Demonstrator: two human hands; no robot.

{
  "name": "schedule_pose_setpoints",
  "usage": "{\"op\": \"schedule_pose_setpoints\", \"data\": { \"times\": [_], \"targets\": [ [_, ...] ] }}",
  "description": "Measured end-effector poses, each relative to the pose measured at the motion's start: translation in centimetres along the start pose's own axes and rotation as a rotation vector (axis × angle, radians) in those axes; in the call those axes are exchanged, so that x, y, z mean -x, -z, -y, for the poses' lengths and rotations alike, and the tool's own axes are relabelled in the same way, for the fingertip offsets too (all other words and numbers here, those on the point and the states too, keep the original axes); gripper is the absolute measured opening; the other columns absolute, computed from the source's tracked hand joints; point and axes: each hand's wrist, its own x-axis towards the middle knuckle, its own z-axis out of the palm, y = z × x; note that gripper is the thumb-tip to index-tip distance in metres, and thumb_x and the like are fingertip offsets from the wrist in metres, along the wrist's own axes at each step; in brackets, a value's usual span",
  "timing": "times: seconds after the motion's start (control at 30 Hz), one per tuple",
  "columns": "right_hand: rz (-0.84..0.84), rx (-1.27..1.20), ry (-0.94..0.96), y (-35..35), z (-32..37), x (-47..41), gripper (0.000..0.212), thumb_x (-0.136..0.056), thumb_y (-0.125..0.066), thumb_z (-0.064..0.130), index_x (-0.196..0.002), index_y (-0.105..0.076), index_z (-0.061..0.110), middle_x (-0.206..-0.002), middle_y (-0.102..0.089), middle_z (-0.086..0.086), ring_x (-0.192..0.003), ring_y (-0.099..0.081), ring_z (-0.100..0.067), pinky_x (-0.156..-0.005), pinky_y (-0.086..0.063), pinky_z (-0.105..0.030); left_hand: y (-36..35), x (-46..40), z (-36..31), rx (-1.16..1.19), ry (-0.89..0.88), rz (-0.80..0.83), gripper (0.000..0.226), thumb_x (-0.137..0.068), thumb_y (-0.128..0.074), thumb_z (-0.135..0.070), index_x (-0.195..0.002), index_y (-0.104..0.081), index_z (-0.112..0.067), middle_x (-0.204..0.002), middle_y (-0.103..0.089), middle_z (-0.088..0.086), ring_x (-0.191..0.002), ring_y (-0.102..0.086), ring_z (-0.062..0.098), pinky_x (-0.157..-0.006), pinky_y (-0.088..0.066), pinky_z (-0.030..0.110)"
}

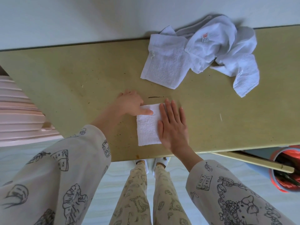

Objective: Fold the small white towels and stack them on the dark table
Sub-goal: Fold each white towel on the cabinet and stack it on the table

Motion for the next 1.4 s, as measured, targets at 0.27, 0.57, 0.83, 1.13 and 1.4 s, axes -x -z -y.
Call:
{"op": "schedule_pose_setpoints", "data": {
  "times": [0.27,0.57,0.83,1.13,1.4],
  "targets": [
    [0.03,-0.004,0.009,0.1,0.2,-0.2,0.055,-0.095,-0.023,0.031,-0.143,-0.031,0.008,-0.152,-0.028,-0.011,-0.141,-0.016,-0.024,-0.114,-0.014,-0.046,-1.2,-0.5,0.3,-0.01,0.028,-0.14,0.06,-0.092,-0.03,-0.058,-0.058,-0.044,-0.011,-0.095,-0.051,0.009,-0.116,-0.042,0.028,-0.101,-0.028,0.043],
    [0.026,-0.005,0.004,0.1,0.0,-0.1,0.054,-0.094,-0.025,0.031,-0.143,-0.031,0.008,-0.152,-0.028,-0.011,-0.141,-0.016,-0.024,-0.114,-0.014,-0.046,-3.9,1.2,1.2,0.829,0.098,-0.492,0.012,-0.093,-0.051,-0.023,-0.097,-0.051,-0.011,-0.088,-0.052,-0.003,-0.077,-0.047,0.011,-0.071,-0.041,0.024],
    [0.025,0.003,-0.001,-0.1,-0.1,0.0,0.054,-0.094,-0.025,0.031,-0.144,-0.025,0.009,-0.153,-0.027,-0.011,-0.141,-0.015,-0.023,-0.115,-0.009,-0.043,-11.1,2.2,-3.6,0.073,-0.193,-0.957,0.035,-0.09,-0.036,-0.009,-0.118,-0.056,-0.006,-0.121,-0.059,0.009,-0.119,-0.05,0.024,-0.097,-0.037,0.035],
    [0.045,0.007,0.001,-0.2,-0.2,-0.1,0.056,-0.093,-0.026,0.032,-0.144,-0.027,0.009,-0.153,-0.026,-0.012,-0.142,-0.014,-0.023,-0.114,-0.009,-0.045,-12.6,0.7,-1.4,-0.042,-0.041,-0.732,0.058,-0.094,-0.025,-0.031,-0.144,-0.021,-0.001,-0.152,-0.023,0.016,-0.142,-0.018,0.025,-0.114,-0.018,0.044],
    [0.048,0.017,0.002,-0.1,0.0,-0.2,0.057,-0.094,-0.027,0.035,-0.144,-0.025,0.008,-0.152,-0.027,-0.013,-0.141,-0.015,-0.024,-0.115,-0.009,-0.044,-12.4,0.6,-1.6,-0.054,-0.001,-0.737,0.062,-0.091,-0.029,-0.034,-0.143,-0.022,0.0,-0.151,-0.022,0.016,-0.141,-0.016,0.025,-0.114,-0.018,0.047]
  ]
}}
